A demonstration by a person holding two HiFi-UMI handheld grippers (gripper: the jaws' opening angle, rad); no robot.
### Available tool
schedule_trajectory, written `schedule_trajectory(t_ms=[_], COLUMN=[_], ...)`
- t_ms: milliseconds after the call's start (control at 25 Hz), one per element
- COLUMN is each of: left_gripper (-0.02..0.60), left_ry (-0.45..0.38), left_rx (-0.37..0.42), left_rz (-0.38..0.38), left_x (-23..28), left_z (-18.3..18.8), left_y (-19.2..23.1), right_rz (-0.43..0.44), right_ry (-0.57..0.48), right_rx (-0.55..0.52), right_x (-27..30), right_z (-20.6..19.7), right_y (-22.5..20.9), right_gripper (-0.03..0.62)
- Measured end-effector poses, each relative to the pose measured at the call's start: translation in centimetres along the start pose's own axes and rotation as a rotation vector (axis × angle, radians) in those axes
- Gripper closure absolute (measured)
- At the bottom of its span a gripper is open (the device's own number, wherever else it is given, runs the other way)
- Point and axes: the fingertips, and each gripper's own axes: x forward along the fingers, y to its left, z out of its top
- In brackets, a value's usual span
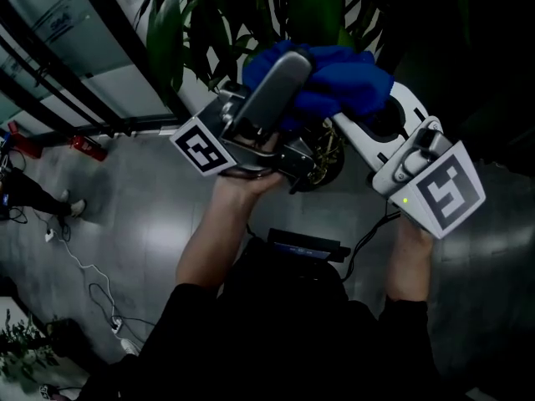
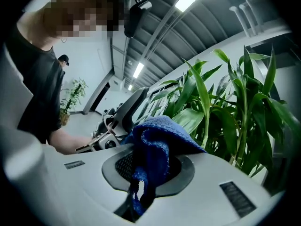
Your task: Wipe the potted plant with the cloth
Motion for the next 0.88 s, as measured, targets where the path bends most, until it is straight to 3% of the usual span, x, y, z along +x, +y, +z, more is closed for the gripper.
schedule_trajectory(t_ms=[320,440,520,720,880], left_gripper=[0.156,0.156,0.156,0.156,0.156], left_ry=[0.003,0.001,0.002,-0.007,-0.001], left_rx=[-0.008,0.002,0.008,0.005,0.009], left_rz=[0.016,0.019,0.016,0.023,0.018], left_x=[-0.9,-1.2,-1.3,-2.7,-3.5], left_z=[-0.7,-0.7,-0.7,-0.8,-1.1], left_y=[1.0,1.0,1.0,1.9,2.1], right_rz=[0.051,0.050,0.000,-0.270,-0.347], right_ry=[0.039,-0.041,-0.159,-0.443,-0.565], right_rx=[0.006,0.046,0.073,0.070,0.046], right_x=[-1.5,-2.8,-4.1,-7.0,-7.2], right_z=[-2.0,-0.6,1.7,6.5,8.1], right_y=[1.2,0.6,-0.9,-6.4,-8.2], right_gripper=[0.522,0.522,0.523,0.522,0.522])
